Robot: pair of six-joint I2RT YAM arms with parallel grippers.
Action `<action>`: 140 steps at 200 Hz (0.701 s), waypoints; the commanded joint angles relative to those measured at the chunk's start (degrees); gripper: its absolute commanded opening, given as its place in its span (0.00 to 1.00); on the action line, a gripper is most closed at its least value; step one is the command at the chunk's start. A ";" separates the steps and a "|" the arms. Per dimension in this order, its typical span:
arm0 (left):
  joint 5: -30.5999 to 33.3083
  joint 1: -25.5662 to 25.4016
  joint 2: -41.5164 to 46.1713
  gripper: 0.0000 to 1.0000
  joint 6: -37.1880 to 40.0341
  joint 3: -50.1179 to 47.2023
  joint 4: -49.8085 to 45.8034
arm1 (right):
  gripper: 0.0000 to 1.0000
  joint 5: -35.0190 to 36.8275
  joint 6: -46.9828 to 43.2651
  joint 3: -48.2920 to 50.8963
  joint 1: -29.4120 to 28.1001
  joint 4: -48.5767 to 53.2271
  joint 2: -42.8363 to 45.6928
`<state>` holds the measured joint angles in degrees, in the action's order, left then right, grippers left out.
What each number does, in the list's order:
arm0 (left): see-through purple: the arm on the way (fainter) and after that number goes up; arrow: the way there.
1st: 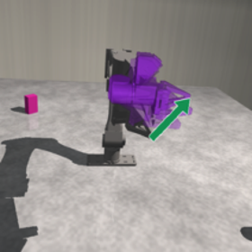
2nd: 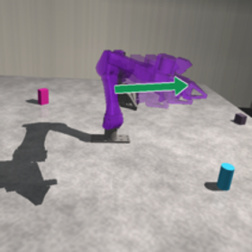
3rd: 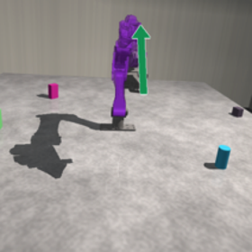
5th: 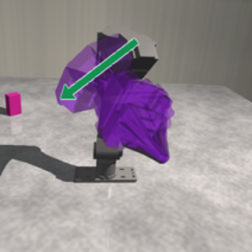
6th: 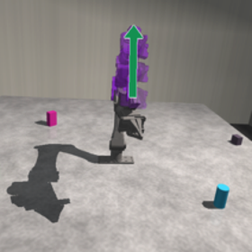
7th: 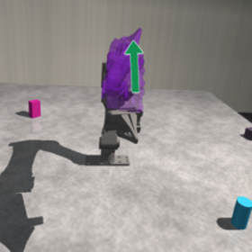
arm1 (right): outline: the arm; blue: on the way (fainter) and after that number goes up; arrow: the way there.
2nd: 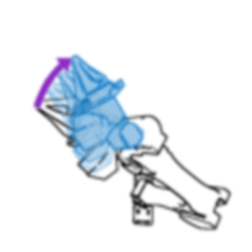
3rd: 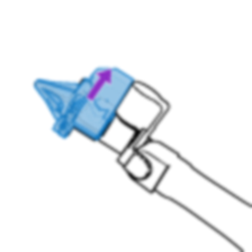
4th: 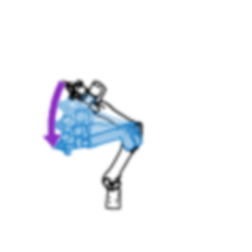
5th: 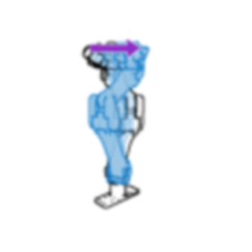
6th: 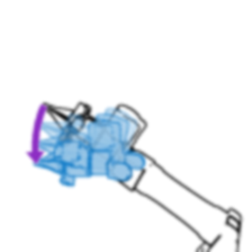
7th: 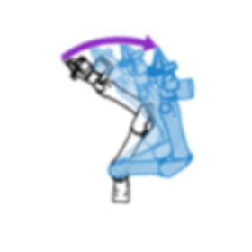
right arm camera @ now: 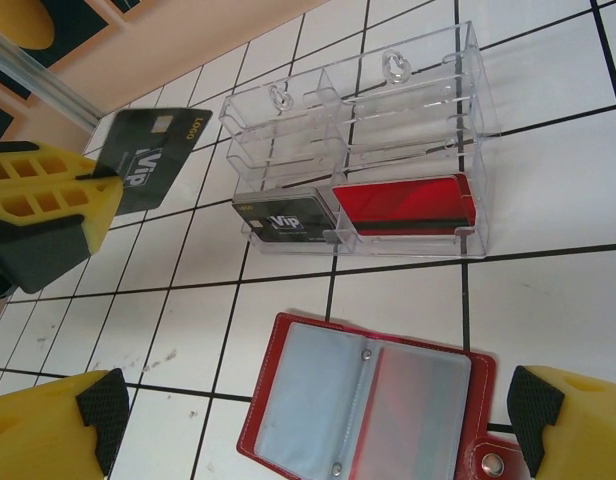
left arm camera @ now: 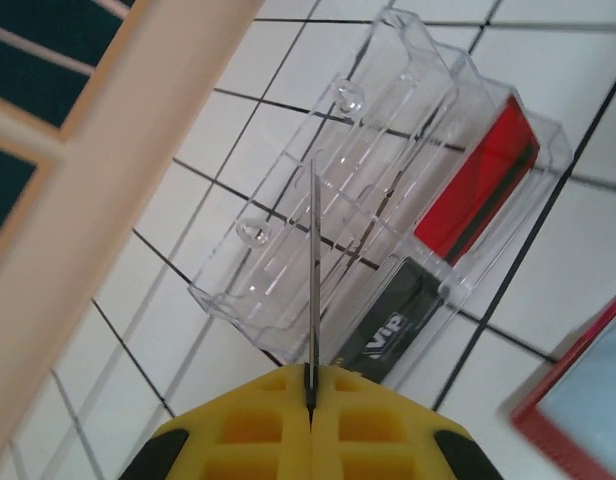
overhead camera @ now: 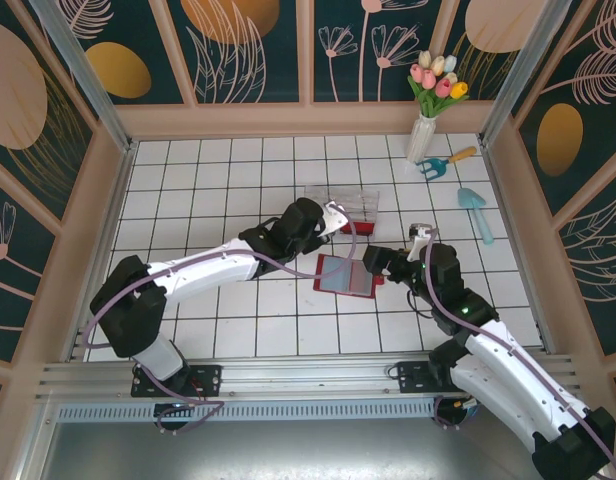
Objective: Take the credit cards out of the card holder
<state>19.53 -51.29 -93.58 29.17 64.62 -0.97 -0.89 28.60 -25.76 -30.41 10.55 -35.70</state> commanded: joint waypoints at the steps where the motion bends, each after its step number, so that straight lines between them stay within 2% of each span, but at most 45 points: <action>1: -2.44 0.85 -2.53 0.00 14.93 1.45 1.40 | 0.99 1.50 -0.74 -0.21 0.00 0.11 0.87; 40: -3.09 1.91 -6.94 0.00 24.21 2.21 0.09 | 0.99 3.36 -0.56 0.09 0.12 0.27 1.10; 86: -6.81 3.16 -7.82 0.00 24.54 1.23 1.83 | 0.99 4.66 -0.21 0.79 0.18 0.36 1.29; 140: -7.31 3.15 -11.04 0.00 23.40 1.57 2.25 | 0.99 4.91 -0.04 1.50 0.53 -0.17 0.99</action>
<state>13.67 -48.27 -102.65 52.29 65.23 0.30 2.87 28.62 -25.15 -30.33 10.76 -35.14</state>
